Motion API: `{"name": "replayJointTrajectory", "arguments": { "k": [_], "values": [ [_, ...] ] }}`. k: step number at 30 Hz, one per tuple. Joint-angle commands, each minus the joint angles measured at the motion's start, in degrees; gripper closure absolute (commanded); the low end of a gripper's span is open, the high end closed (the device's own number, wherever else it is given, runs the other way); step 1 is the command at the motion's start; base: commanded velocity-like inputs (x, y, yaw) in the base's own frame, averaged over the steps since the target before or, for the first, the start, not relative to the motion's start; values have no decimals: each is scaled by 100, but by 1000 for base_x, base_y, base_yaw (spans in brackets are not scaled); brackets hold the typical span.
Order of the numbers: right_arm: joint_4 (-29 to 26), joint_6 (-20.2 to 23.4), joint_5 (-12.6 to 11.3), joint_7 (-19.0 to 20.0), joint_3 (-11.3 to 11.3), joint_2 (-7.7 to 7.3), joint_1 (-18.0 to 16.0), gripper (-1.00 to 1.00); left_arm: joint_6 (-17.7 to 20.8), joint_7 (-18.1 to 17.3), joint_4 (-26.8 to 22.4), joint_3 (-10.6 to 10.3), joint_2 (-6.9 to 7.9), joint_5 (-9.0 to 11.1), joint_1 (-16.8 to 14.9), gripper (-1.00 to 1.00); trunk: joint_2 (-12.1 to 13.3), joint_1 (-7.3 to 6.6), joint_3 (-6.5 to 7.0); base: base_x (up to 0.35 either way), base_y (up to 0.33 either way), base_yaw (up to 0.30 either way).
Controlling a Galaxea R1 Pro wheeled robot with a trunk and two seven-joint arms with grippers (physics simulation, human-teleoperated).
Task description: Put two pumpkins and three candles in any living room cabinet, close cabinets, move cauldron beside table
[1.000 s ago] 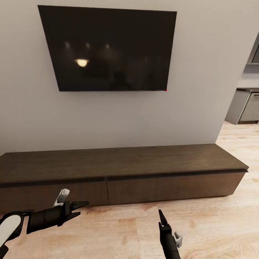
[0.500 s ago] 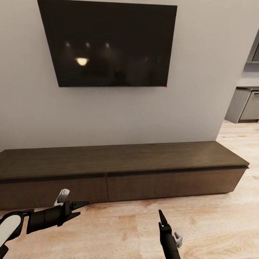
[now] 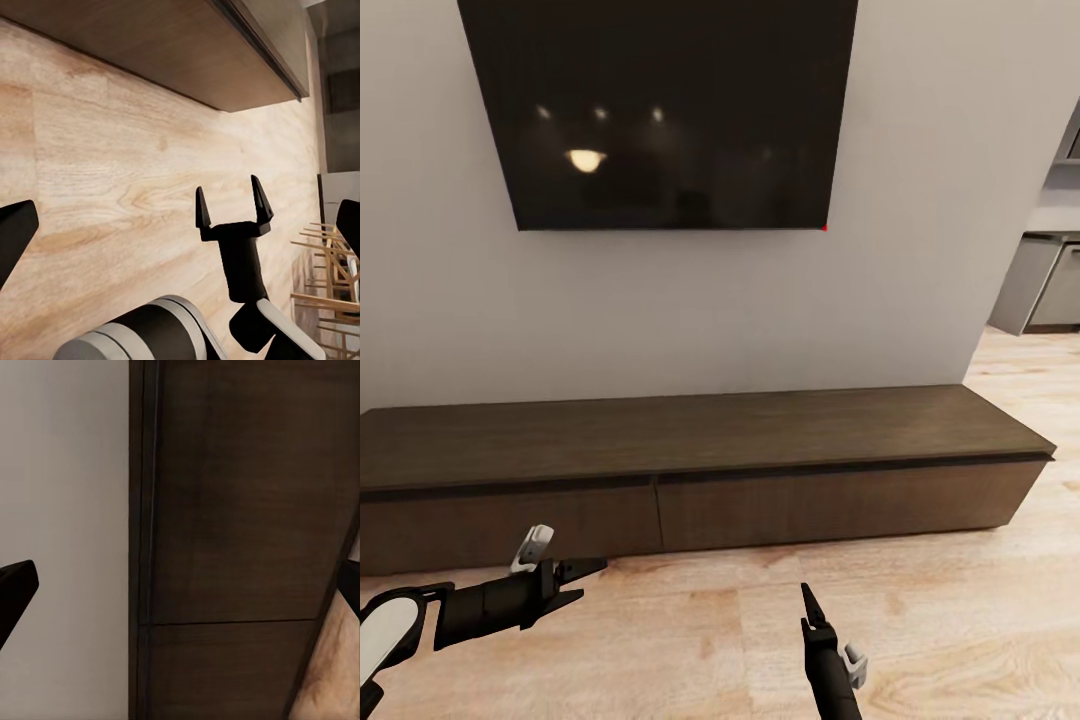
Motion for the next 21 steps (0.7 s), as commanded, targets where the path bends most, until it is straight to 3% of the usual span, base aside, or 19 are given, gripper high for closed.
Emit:
{"name": "replayJointTrajectory", "arguments": {
  "k": [1, 11, 21],
  "values": [
    [5, -38, -36, 16, 28, -2, -3, -100, 9, -13, 0, -4, 2, -8, -4, -100, -2, -1, -5, 80, 0, 0],
    [-11, -38, -40, 32, 31, -1, -31, -100, 10, -13, 10, -40, -5, -8, 1, -100, -2, -1, -5, 154, 0, 0],
    [-9, -27, -36, -45, 32, -10, -346, -100, 8, -13, 26, -56, -6, -7, 3, -100, -2, -1, -5, 300, 0, 0]
  ]
}}
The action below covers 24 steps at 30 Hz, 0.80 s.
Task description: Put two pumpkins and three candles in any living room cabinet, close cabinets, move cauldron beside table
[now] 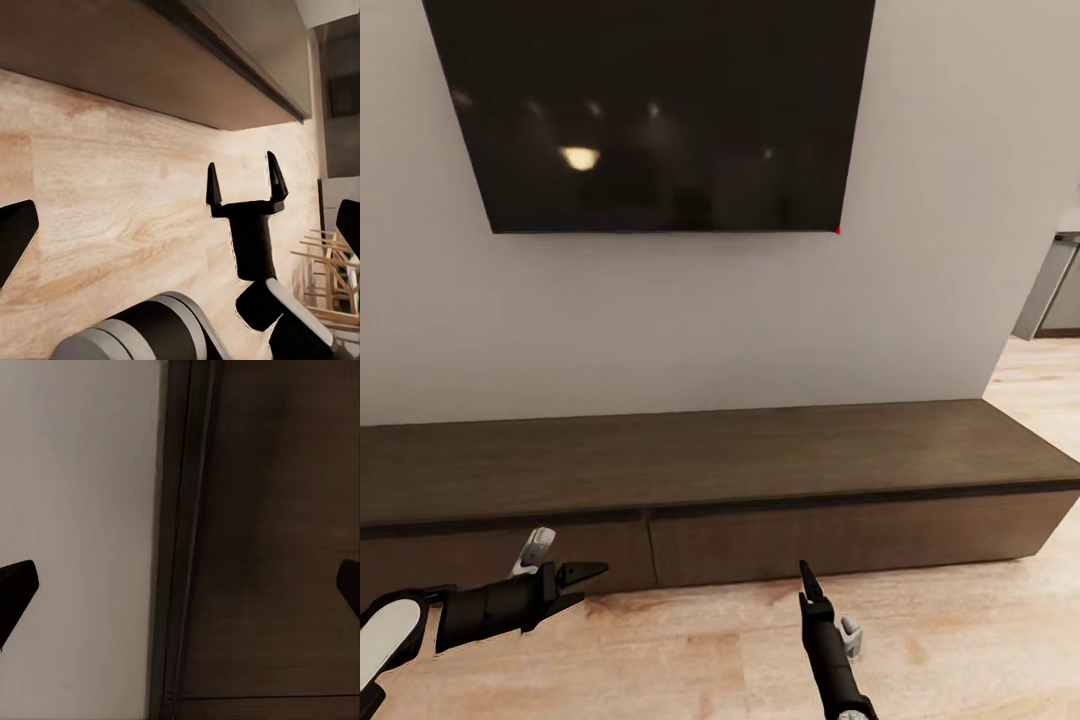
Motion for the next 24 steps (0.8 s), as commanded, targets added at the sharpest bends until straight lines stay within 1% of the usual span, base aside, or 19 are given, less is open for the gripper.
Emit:
{"name": "replayJointTrajectory", "arguments": {
  "k": [1, 5, 7, 10, 15, 21, 24],
  "values": [
    [8, -38, -36, 11, 27, -3, -31, -100, 10, -13, 0, -4, 4, -8, -3, -100, -2, 2, -6, 333, 0, 0],
    [30, -35, -30, -11, 27, -3, -135, -100, 10, -13, 4, -7, 5, -5, -3, -100, -2, 2, -6, 297, 0, 0],
    [48, -33, -30, -16, 27, -3, -149, -100, 10, -13, 5, -10, 5, -3, -3, -100, -2, 2, -6, 182, 0, 0],
    [216, -32, -29, -32, 27, -3, -175, -100, 13, -13, 2, -17, 5, 8, -3, -100, -2, 2, -6, 117, 0, 0],
    [636, -32, -29, -90, 27, -3, -328, -100, 11, -13, 1, -25, 5, 83, -3, -100, -2, 2, -6, 50, 0, 0],
    [779, -32, -29, -100, 27, -3, -368, -100, 10, -13, 4, -80, 5, 103, -3, -100, -2, 2, -6, -49, 44, 0],
    [794, -32, -29, -101, 27, -3, -372, -100, 10, -13, 5, -106, 5, 105, -3, -100, -2, 2, -6, 102, 102, 0]
  ]
}}
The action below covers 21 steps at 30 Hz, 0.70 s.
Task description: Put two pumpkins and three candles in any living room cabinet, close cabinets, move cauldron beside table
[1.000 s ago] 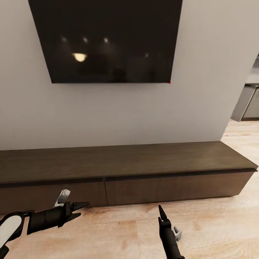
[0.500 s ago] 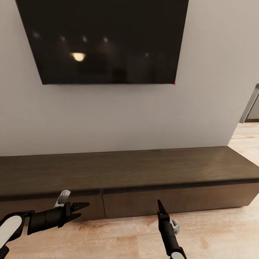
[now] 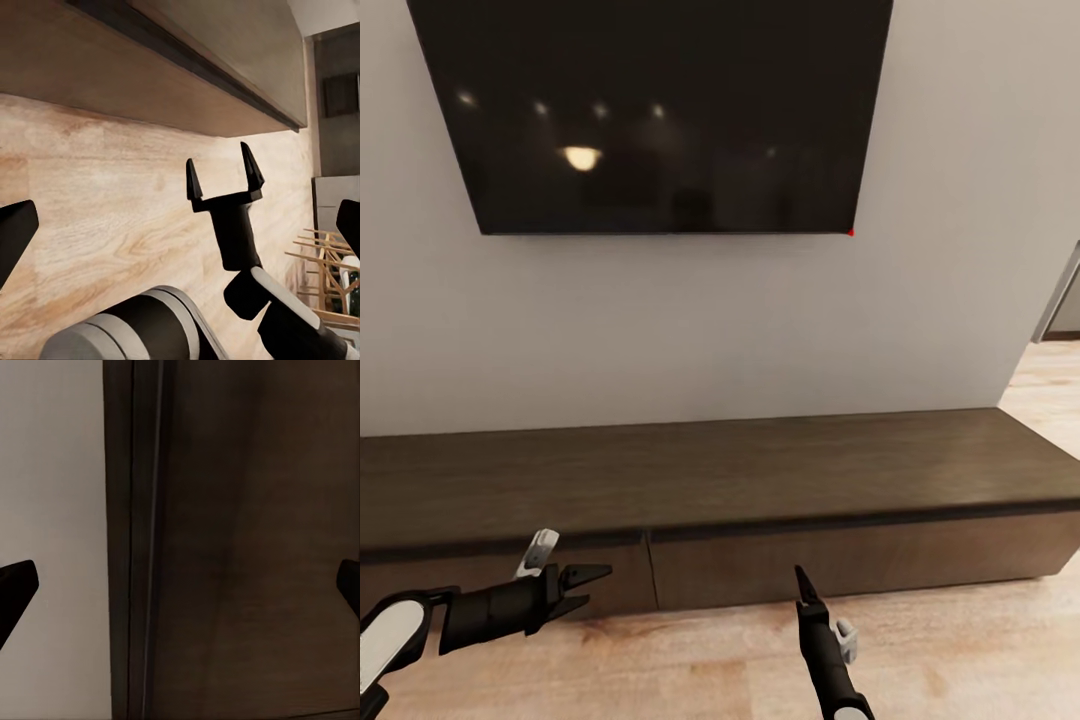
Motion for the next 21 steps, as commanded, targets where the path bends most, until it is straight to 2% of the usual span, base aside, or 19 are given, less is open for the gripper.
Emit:
{"name": "replayJointTrajectory", "arguments": {
  "k": [1, 21],
  "values": [
    [7, -38, -30, 14, 27, -2, -4, -100, 9, -13, 1, -16, 2, -5, -4, -100, -2, 0, -5, 146, 66, 0],
    [4, -46, -20, 105, 27, -2, -6, -100, 9, -13, -4, -157, -5, -5, -4, -100, -2, 0, -5, 94, 36, 0]
  ]
}}
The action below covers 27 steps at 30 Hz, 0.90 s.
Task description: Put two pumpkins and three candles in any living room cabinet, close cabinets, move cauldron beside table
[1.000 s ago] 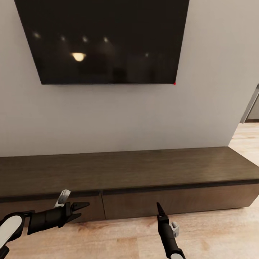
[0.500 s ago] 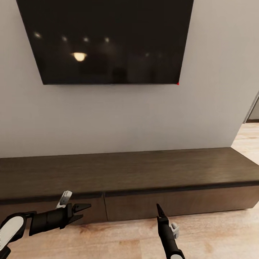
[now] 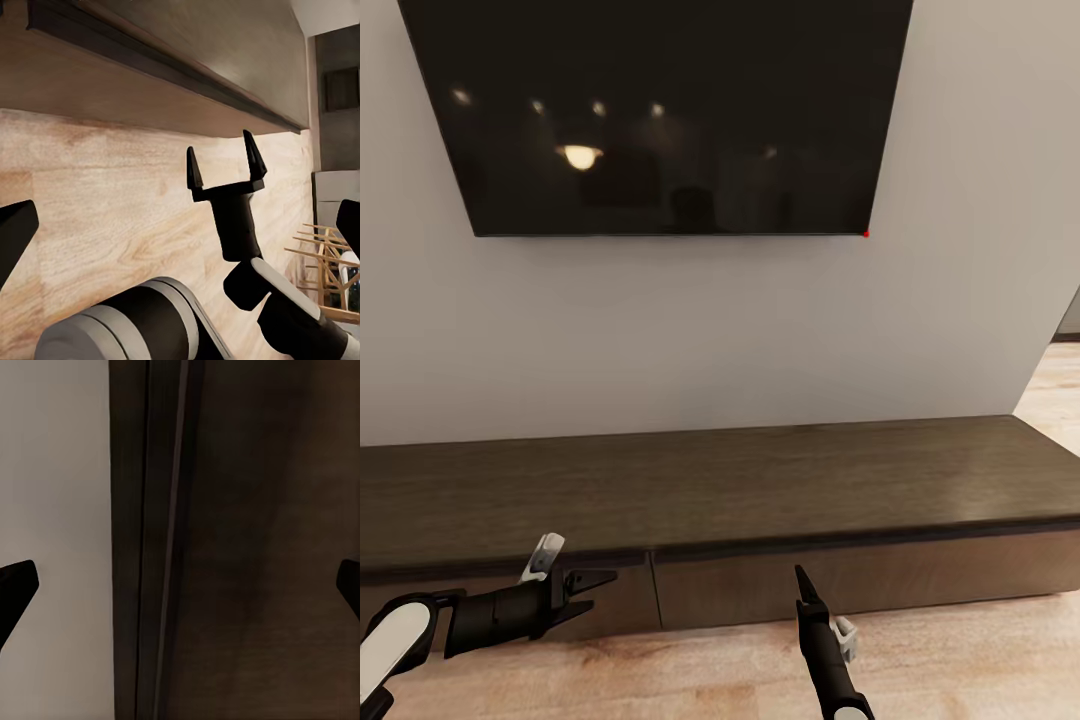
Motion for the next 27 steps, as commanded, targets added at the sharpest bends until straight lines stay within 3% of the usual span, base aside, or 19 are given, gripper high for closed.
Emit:
{"name": "replayJointTrajectory", "arguments": {
  "k": [1, 16, 22, 27],
  "values": [
    [5, -37, -31, 16, 27, -2, -4, -100, 9, -13, 0, -6, 4, -7, -4, -100, -2, -1, -5, 23, 8, 0],
    [5, -38, -32, 28, 27, -2, -4, -100, 12, -13, -7, -7, 4, 17, -4, -100, -2, -1, -5, 52, 16, 0],
    [5, -39, -35, 153, 27, -2, -4, -100, 9, -13, -9, -7, 11, 228, -2, -100, -9, 12, -116, 0, 0, 0],
    [3, -38, -36, 221, 28, -3, -4, -100, 11, -13, -9, -7, 16, 282, 4, -100, -12, 17, -160, 0, 0, 0]
  ]
}}
